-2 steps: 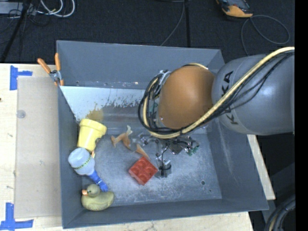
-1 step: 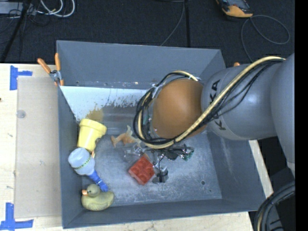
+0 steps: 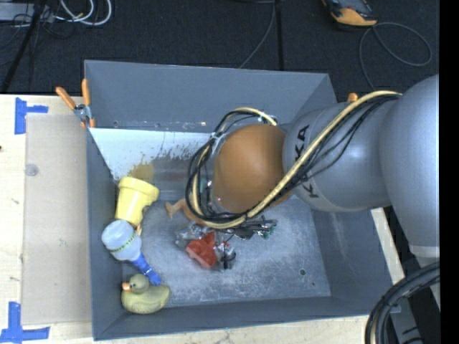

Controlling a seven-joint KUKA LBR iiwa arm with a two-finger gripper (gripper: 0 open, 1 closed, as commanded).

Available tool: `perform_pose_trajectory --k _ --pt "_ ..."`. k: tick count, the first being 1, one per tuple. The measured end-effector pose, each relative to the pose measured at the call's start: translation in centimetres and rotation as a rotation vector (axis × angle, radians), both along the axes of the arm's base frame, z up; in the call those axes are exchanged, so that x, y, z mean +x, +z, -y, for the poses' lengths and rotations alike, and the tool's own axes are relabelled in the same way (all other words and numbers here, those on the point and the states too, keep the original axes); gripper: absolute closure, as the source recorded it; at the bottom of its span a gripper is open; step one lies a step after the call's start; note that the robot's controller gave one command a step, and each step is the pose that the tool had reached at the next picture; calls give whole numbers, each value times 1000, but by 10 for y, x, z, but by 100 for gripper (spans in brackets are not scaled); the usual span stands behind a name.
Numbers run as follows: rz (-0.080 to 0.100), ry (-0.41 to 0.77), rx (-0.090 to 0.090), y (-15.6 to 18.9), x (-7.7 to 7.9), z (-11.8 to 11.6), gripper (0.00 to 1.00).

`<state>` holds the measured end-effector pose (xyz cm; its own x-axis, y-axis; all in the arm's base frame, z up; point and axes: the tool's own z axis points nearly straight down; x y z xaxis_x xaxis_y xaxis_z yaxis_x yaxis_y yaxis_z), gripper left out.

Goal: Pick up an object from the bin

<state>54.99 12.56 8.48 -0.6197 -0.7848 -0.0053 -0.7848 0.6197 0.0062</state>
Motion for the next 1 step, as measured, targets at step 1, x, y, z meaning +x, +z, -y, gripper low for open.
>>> perform_pose_trajectory --k 1 --pt "0 -1 0 0 0 0 100"
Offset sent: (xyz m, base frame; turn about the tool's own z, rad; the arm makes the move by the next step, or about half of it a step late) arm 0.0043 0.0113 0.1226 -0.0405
